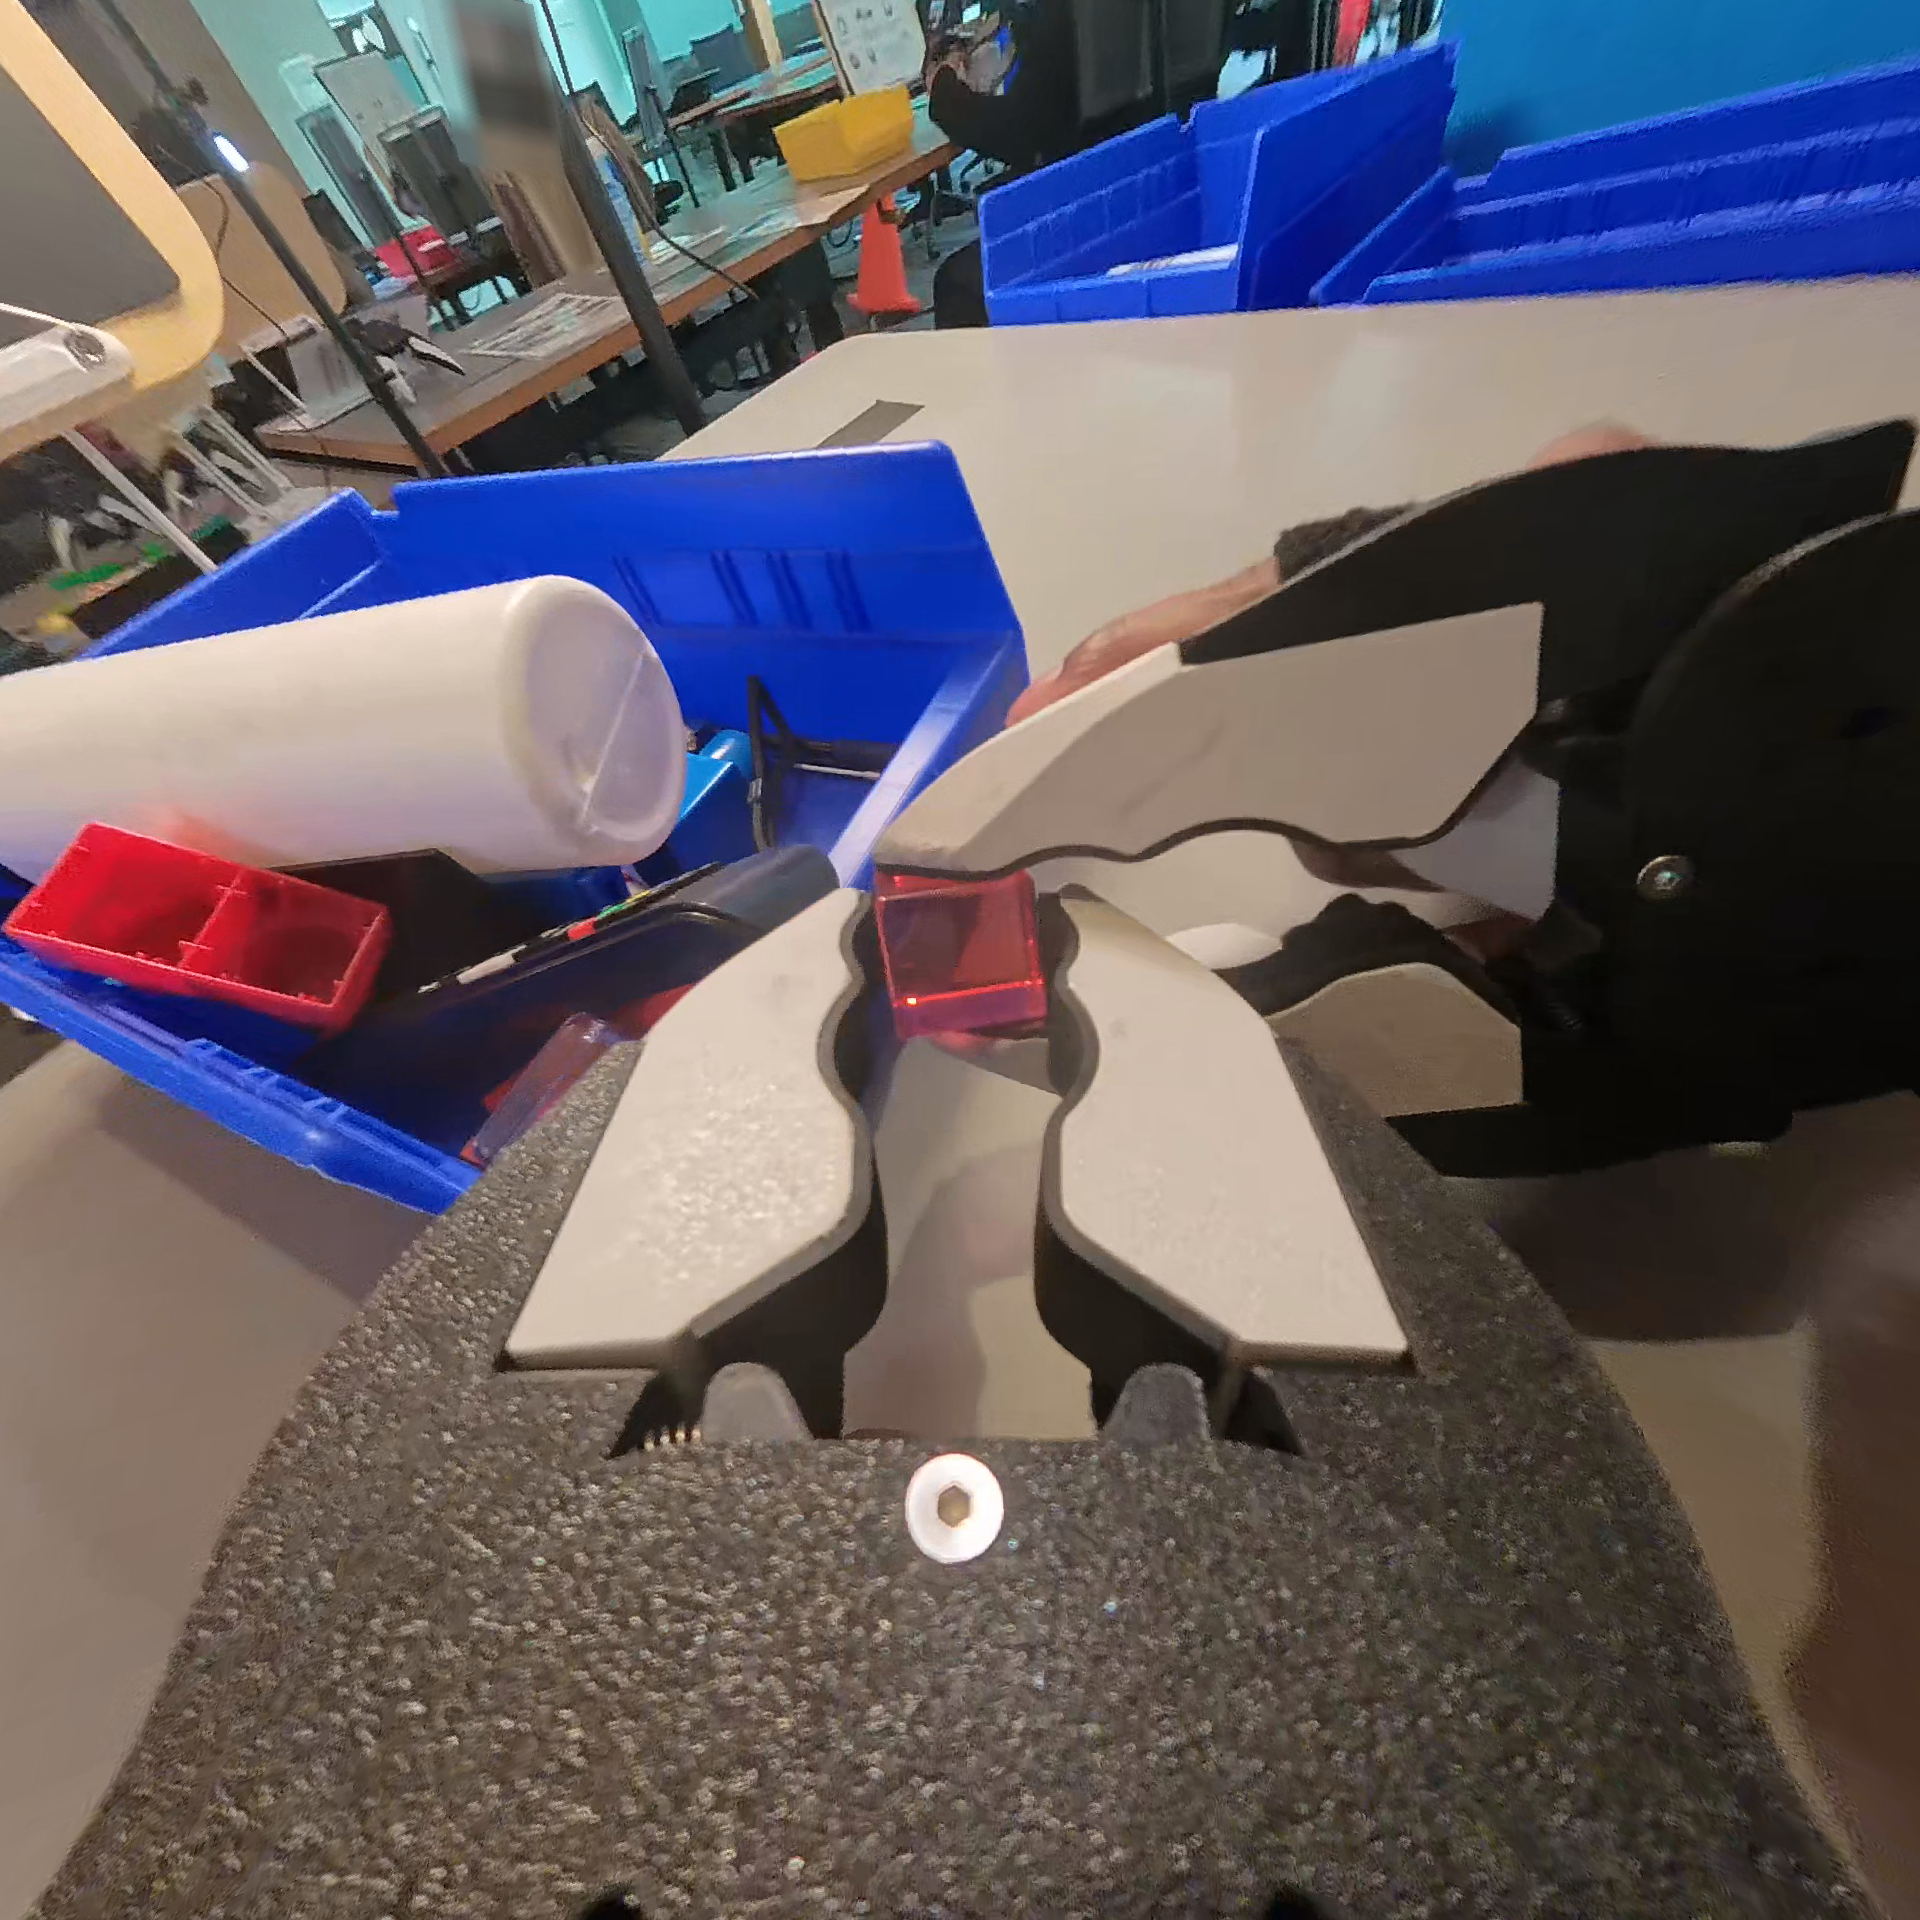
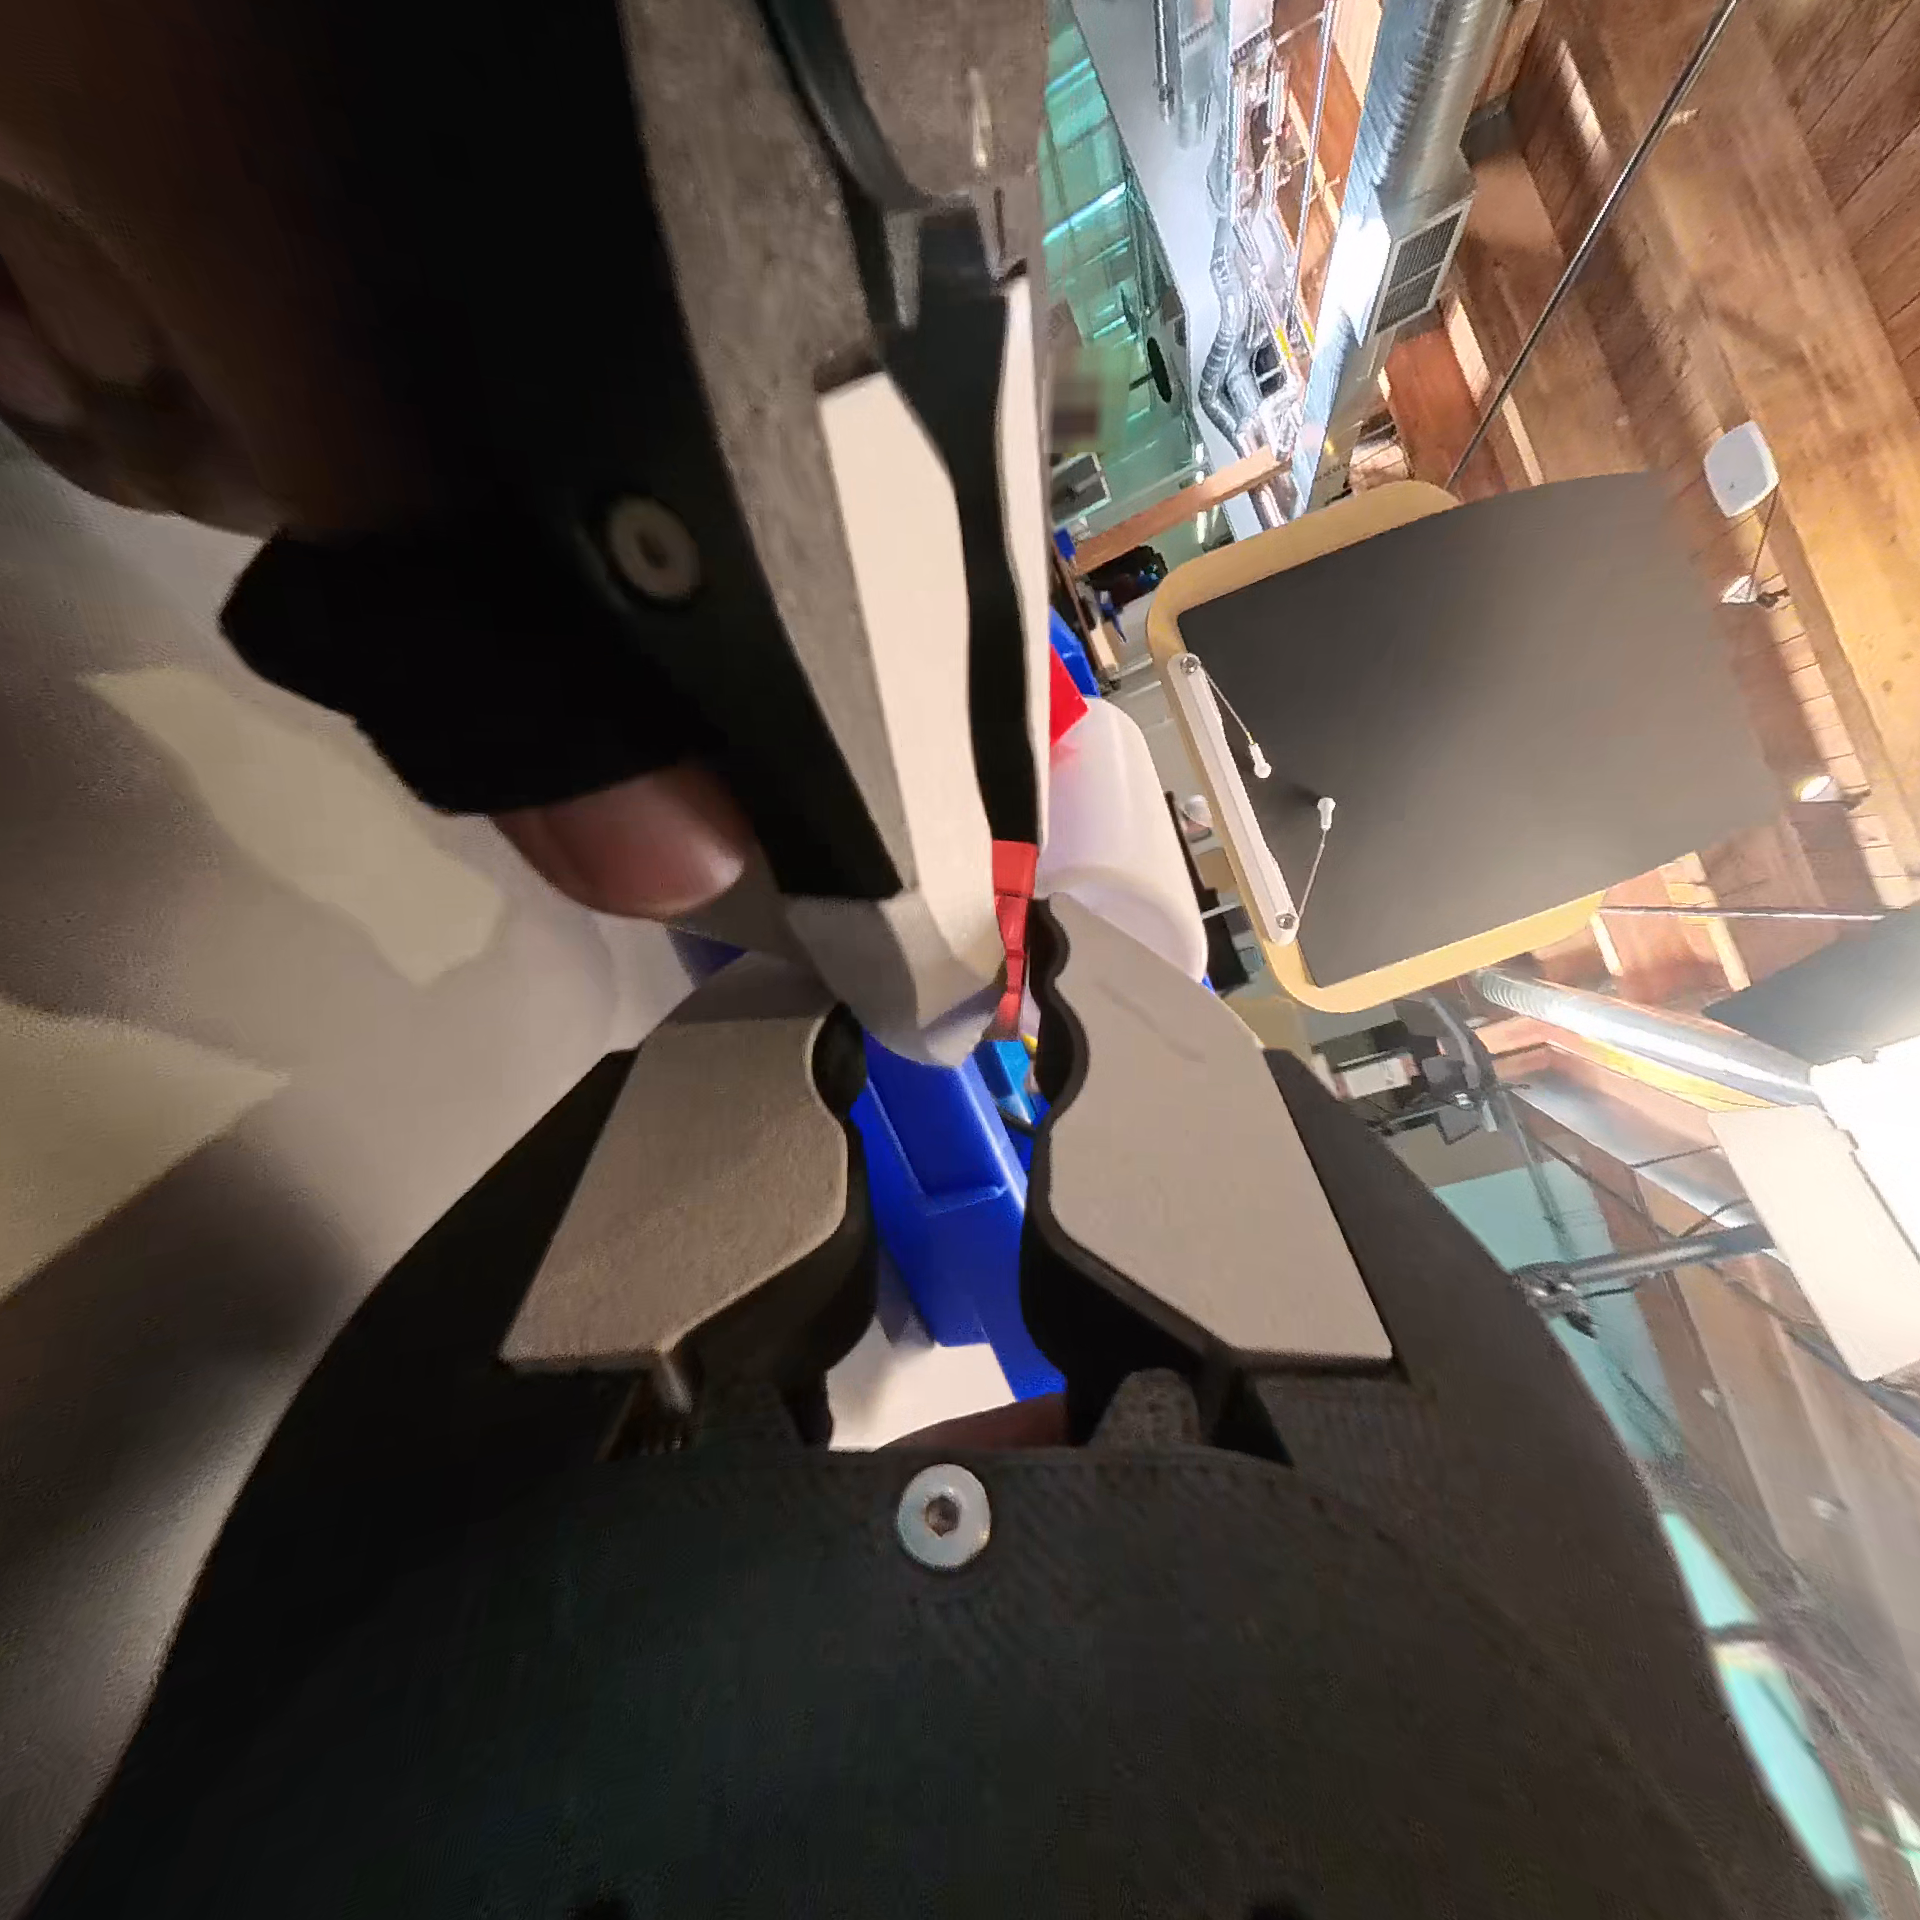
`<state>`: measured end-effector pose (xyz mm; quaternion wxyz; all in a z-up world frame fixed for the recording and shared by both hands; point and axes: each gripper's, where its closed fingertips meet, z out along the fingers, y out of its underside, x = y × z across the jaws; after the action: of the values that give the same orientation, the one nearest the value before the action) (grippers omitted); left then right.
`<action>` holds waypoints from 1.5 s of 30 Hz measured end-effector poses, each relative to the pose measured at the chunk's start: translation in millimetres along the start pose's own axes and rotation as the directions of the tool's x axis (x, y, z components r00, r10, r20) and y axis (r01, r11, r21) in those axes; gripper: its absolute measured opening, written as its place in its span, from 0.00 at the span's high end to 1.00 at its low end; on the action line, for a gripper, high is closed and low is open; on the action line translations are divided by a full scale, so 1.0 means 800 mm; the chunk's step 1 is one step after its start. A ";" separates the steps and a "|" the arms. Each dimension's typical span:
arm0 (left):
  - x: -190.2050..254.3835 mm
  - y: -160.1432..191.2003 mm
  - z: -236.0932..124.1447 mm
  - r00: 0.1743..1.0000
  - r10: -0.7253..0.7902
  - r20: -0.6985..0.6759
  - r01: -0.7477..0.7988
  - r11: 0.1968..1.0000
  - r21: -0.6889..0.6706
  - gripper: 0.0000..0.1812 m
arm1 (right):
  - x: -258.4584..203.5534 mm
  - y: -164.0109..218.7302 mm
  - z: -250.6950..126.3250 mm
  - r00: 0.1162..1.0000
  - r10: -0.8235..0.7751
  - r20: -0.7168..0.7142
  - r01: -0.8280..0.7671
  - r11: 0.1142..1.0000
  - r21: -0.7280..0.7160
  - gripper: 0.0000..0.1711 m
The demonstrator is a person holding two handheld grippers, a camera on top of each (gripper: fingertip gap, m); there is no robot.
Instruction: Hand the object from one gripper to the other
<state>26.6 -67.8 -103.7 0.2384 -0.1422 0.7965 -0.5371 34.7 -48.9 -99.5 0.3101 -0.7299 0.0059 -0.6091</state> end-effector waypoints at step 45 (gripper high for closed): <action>-0.051 -0.050 -0.024 0.947 0.319 0.030 -0.310 0.937 -0.162 0.84 | -0.029 0.093 0.002 0.900 -0.100 0.423 0.285 0.870 -0.401 0.69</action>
<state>49.7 -48.3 -51.1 0.3315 -0.0460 0.8414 -0.4243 57.7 -99.3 -154.8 0.0624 -0.8847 0.0119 -0.4617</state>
